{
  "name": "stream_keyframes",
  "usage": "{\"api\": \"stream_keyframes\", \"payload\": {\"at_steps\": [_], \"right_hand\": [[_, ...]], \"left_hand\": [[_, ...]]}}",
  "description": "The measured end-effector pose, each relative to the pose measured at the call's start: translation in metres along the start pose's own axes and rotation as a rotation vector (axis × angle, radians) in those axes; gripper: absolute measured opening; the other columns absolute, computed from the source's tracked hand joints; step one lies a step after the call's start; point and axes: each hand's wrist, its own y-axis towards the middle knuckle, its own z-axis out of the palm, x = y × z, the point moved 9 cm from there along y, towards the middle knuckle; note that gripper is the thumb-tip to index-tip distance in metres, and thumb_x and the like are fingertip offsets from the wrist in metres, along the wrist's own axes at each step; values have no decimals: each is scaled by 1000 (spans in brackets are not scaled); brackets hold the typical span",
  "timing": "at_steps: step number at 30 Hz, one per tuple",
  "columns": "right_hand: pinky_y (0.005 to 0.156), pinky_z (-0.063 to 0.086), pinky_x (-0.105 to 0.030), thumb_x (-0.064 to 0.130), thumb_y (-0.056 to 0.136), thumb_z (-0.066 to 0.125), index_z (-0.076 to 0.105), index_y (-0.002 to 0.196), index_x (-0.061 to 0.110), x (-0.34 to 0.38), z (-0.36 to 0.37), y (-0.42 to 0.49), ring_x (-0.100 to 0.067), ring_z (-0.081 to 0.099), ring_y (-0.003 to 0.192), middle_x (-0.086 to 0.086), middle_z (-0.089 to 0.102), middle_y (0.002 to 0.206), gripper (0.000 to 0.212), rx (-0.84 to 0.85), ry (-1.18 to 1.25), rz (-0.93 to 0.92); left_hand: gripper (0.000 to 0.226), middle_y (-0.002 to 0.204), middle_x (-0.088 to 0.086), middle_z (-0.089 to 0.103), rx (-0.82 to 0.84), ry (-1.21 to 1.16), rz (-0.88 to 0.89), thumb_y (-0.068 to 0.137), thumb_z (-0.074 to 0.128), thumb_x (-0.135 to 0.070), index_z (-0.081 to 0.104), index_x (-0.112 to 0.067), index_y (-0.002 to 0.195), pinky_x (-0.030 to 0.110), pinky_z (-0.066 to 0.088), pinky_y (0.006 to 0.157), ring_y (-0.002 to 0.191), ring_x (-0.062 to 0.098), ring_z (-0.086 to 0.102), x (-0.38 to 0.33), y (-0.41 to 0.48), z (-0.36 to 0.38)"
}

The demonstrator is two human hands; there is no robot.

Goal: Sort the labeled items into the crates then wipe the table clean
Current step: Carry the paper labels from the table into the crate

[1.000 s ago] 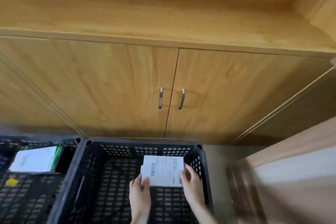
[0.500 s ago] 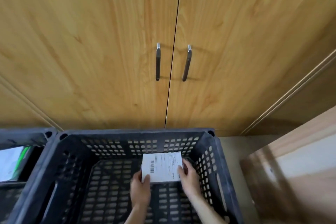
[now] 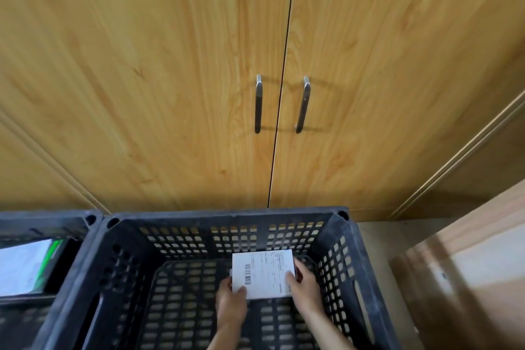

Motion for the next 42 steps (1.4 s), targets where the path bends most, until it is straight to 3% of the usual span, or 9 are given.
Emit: {"api": "stream_keyframes", "payload": {"at_steps": [4, 12, 15, 18, 24, 30, 32, 37, 42], "right_hand": [[64, 46, -2, 10, 97, 54, 56, 139, 16, 3, -7, 1, -7, 61, 102, 0, 66, 130, 43, -12, 21, 18], [62, 45, -1, 6, 95, 54, 52, 142, 14, -5, -1, 0, -10, 59, 102, -3, 65, 131, 48, 8, 4, 45], [90, 46, -17, 10, 94, 59, 42, 149, 13, 0, -7, -3, -19, 55, 123, -4, 55, 143, 57, -12, 1, 52], [115, 33, -36, 16, 93, 65, 38, 151, 14, 8, -15, -3, -23, 41, 141, -4, 43, 152, 64, -40, -16, 14], [116, 36, -42, 39, 92, 65, 41, 147, 30, 36, -44, -33, -16, 42, 139, 3, 43, 153, 61, 40, -165, -19], [113, 38, -36, 37, 95, 62, 39, 149, 28, 149, -79, -147, -13, 44, 134, 5, 43, 152, 60, 142, -199, -7], [112, 40, -37, 35, 95, 63, 38, 150, 28, 203, -118, -195, -12, 46, 133, 5, 45, 151, 60, 172, -195, 47], [111, 36, -34, 31, 98, 59, 40, 149, 23, 322, -190, -282, -17, 42, 139, 4, 46, 151, 55, 174, -212, -29], [115, 31, -37, 36, 97, 59, 39, 148, 25, 370, -220, -359, -14, 40, 141, 8, 45, 152, 57, 193, -243, -36]], "left_hand": [[44, 122, 22, 64, 43, 0, 14, 88, 61, 1, 52, 2, 132, 32, 44, 89, 111, 33, 60, -9, -1, 5], [49, 124, 18, 63, 46, -6, -1, 89, 60, -2, 49, -6, 136, 29, 43, 82, 97, 26, 56, -8, -6, -1], [48, 126, 17, 62, 75, 27, 4, 90, 59, -4, 47, -5, 137, 28, 42, 80, 98, 24, 55, -12, -10, 0], [49, 130, 14, 60, 79, 111, 79, 91, 59, -6, 46, -6, 139, 28, 40, 87, 116, 29, 56, -29, -10, -3], [58, 149, 8, 44, 102, 226, 147, 95, 59, -25, 40, -9, 148, 34, 35, 111, 135, 23, 45, -58, -56, -28], [58, 152, -3, 42, 117, 230, 147, 97, 56, -36, 38, -19, 150, 35, 34, 115, 139, 16, 40, -139, -161, -115], [57, 151, -3, 44, 160, 234, 139, 97, 56, -35, 39, -20, 149, 34, 35, 113, 138, 15, 41, -193, -218, -139], [53, 148, -6, 46, 156, 202, 178, 98, 55, -36, 42, -23, 147, 36, 37, 112, 138, 15, 41, -286, -323, -192], [53, 148, -8, 47, 165, 224, 146, 96, 55, -42, 43, -28, 146, 37, 38, 112, 138, 14, 41, -307, -407, -223]]}}
